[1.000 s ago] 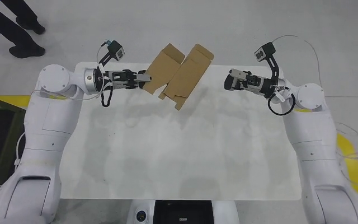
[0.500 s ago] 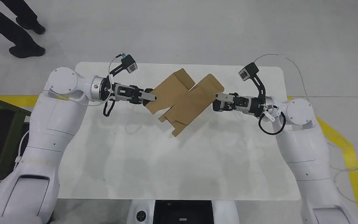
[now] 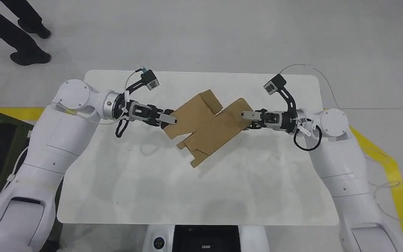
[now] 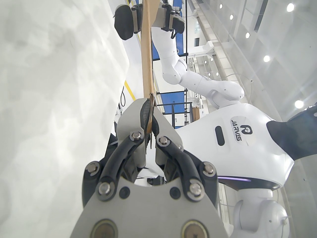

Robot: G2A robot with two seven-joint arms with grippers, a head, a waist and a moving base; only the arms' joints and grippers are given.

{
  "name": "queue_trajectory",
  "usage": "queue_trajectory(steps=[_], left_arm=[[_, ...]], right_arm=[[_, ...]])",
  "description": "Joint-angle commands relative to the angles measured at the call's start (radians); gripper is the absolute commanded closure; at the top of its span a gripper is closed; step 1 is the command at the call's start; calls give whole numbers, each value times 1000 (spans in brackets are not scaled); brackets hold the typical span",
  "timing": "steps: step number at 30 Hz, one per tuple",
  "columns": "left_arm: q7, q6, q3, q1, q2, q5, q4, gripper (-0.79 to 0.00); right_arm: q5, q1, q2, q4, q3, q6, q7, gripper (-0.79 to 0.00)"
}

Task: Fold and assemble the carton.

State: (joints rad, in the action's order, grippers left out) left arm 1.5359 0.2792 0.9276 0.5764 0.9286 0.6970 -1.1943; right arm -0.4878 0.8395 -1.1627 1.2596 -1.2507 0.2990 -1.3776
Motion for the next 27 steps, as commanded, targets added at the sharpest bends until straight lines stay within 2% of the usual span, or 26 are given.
queue_trajectory(steps=[1,2,6,11,12,13,14,19,21,23,27], left_arm=[[0,5,-18,-9,-8,17,1,0],[0,5,-26,-14,-12,26,1,0],[0,5,-55,-31,-25,52,-1,0],[0,5,-80,-53,-35,68,16,0],[0,5,-84,-58,-35,79,20,-256],[0,5,-87,-63,-36,87,19,-748],[0,5,-91,-67,-36,91,20,-785],[-13,18,-83,-87,-37,89,64,-785],[-99,63,-68,-93,-34,61,101,-785],[-231,84,-61,-93,-29,15,109,-785],[-416,92,-44,-78,-26,-65,73,-785]], right_arm=[[-5,-8,-1,-13,9,4,-7,-286],[-8,-12,-1,-19,13,6,-11,-203],[-22,-27,-2,-43,28,11,-27,0],[-35,-44,-3,-66,40,16,-49,0],[-36,-47,-2,-69,42,17,-52,0],[-37,-49,-2,-73,44,19,-53,0],[-38,-51,-2,-77,44,21,-52,0],[-45,-56,0,-89,39,34,-23,0],[-40,-57,1,-92,31,42,7,0],[-32,-57,3,-93,21,39,50,0],[-17,-54,6,-67,6,12,133,0]])
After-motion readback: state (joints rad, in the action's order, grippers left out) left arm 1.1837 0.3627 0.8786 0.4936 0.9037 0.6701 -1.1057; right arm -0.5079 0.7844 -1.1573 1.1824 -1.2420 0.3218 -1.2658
